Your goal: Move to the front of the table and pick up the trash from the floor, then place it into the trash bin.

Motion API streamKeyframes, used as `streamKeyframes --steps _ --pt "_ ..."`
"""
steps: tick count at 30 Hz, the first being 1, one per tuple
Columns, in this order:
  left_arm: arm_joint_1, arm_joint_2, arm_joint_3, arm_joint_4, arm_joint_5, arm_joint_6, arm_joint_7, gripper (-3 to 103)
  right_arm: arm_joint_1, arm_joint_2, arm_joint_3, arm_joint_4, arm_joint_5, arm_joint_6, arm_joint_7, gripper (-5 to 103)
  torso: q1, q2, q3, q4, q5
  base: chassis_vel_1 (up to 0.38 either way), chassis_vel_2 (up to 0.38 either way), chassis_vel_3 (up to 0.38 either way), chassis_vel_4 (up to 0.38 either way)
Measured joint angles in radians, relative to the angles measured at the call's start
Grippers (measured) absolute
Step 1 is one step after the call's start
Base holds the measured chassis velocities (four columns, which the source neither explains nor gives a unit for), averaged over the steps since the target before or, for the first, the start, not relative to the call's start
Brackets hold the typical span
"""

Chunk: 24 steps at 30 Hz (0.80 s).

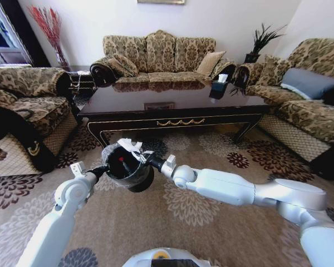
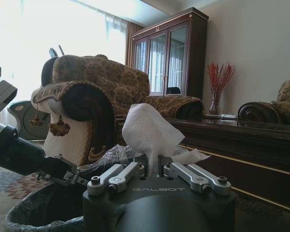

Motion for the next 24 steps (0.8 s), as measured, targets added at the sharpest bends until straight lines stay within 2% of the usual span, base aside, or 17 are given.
streamKeyframes --steps 3,7,9,11,12,13,14,16,17,21,23,24 --pt "0.001 0.0 0.0 -0.001 -0.001 0.0 0.0 3 0.001 -0.003 0.001 0.005 -0.001 0.003 0.0 18 0.0 0.0 0.0 0.0 -0.0001 0.0 0.0 0.0 0.0" --pt "0.005 0.0 -0.001 -0.004 -0.002 0.0 0.002 3 0.01 -0.015 -0.002 0.032 -0.001 0.01 -0.01 40 0.0 0.0 0.0 0.0 -0.0002 0.0 0.0 0.0 0.0" --pt "0.005 0.001 -0.002 -0.004 -0.002 0.0 0.003 3 0.013 -0.017 -0.003 0.037 -0.001 0.011 -0.014 40 0.0 0.0 0.0 -0.0001 -0.0002 0.0 0.0 0.0 0.0" --pt "0.006 0.002 -0.005 -0.005 -0.002 -0.001 0.003 3 0.022 -0.02 -0.003 0.046 0.0 0.016 -0.026 51 0.0 0.0 0.0 0.0 -0.0001 0.0 0.0 0.0 0.0" --pt "0.006 0.002 -0.005 -0.005 -0.002 -0.001 0.003 3 0.022 -0.02 -0.003 0.046 0.0 0.016 -0.026 51 0.0 0.0 0.0 0.0 -0.0001 0.0 0.0 0.0 0.0" --pt "0.007 0.003 -0.006 -0.005 -0.002 -0.001 0.003 3 0.028 -0.02 -0.003 0.05 0.002 0.02 -0.035 57 0.0 0.0 0.0 0.0 -0.0001 0.0 0.0 0.0 0.0" --pt "0.007 0.003 -0.006 -0.005 -0.002 -0.001 0.003 3 0.031 -0.021 -0.003 0.052 0.003 0.021 -0.04 57 0.0 0.0 0.0 0.0 -0.0002 0.0 0.0 0.0 0.0" --pt "0.009 0.003 -0.007 -0.002 0.0 -0.001 0.003 3 0.042 -0.023 -0.004 0.064 0.005 0.027 -0.052 68 0.0 0.0 0.0 0.0001 -0.0002 0.0 0.0 0.0 0.0" --pt "0.009 0.003 -0.007 -0.002 0.0 -0.001 0.003 3 0.042 -0.023 -0.004 0.064 0.005 0.027 -0.052 68 0.0 0.0 0.0 0.0001 -0.0002 0.0 0.0 0.0 0.0" --pt "0.01 0.003 -0.009 0.003 0.003 -0.002 0.004 3 0.059 -0.033 -0.01 0.086 0.009 0.03 -0.055 89 0.0 0.0 0.0 0.0001 -0.0001 0.0 0.0 0.0 0.0" --pt "0.011 0.003 -0.01 0.003 0.003 -0.002 0.004 3 0.062 -0.037 -0.009 0.089 0.01 0.03 -0.055 89 0.0 0.0 0.0 0.0 -0.0001 0.0 0.0 0.0 0.0" --pt "0.011 0.003 -0.011 0.004 0.004 -0.002 0.004 3 0.065 -0.042 -0.005 0.092 0.011 0.03 -0.055 94 0.0 0.0 0.0 0.0 -0.0001 0.0 0.0 0.0 0.0"
